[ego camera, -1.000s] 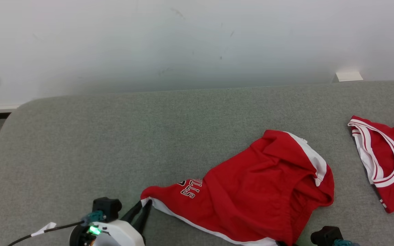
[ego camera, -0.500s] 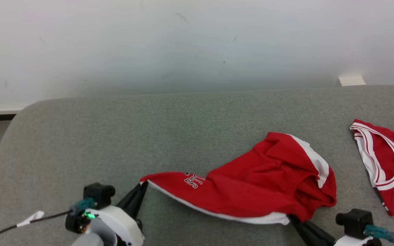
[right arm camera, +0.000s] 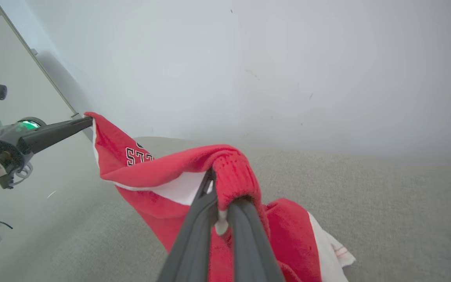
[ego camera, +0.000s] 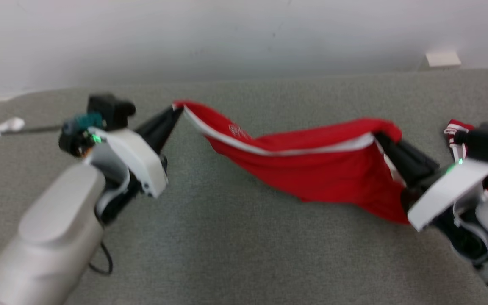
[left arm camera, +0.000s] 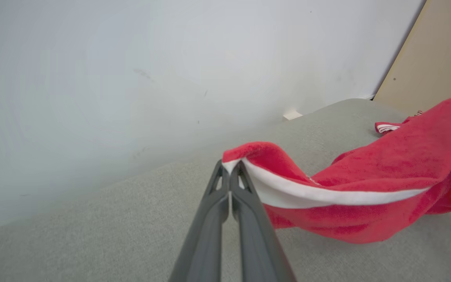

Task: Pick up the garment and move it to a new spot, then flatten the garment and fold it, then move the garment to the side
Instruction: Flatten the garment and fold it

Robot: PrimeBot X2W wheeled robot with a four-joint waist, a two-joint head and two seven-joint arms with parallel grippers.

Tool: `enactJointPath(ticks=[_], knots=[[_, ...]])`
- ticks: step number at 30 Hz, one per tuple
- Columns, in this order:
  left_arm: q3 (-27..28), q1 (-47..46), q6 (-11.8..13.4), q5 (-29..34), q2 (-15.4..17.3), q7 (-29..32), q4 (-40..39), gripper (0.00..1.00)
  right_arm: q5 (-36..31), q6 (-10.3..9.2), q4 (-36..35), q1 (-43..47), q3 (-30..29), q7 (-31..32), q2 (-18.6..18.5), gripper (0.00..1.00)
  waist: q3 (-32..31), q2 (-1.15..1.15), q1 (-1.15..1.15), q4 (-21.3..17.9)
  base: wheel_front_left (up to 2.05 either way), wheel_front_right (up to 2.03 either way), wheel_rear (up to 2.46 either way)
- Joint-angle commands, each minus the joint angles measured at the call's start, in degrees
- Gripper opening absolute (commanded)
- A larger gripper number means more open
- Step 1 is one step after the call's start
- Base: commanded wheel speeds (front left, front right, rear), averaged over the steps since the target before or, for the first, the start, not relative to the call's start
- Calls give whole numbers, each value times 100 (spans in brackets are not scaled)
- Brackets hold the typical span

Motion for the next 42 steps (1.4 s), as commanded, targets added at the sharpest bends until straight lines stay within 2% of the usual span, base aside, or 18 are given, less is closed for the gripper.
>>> enactJointPath(ticks=[1,8,13,26,30,33,38,42], knots=[[-3,-165,11,-58,42,15,38,0,87,-10,36,-168,-12,21,61,0,223,0,-1,-30,0,0,0],[-238,-1763,10,-569,19,-28,737,0,279,-10,912,-1912,7,-29,277,0,807,0,-1,-61,0,0,0],[-376,-2828,11,-718,-14,-152,1212,0,457,-11,1466,-3025,-47,-233,500,0,1073,0,-1,-50,0,0,0],[-375,-4867,11,-1079,-389,-653,2337,0,632,-11,2174,-5191,65,-787,643,0,1476,0,-1,34,0,0,0],[-368,-5186,11,-1243,-454,-846,2553,0,738,-11,2367,-5571,115,-954,644,0,1501,0,-1,86,0,0,0],[-498,-5196,11,-1340,-487,-759,2640,0,814,-11,2448,-5635,305,-887,640,0,1489,0,-1,135,0,0,0],[-1166,-4776,11,-1335,-398,-343,2627,0,1104,-11,2426,-5152,739,-659,568,0,1413,0,-1,225,0,0,0],[-1673,-4315,11,-1641,-221,60,2333,0,1336,-11,2137,-4660,1148,-468,354,0,1273,0,-1,287,0,0,0]])
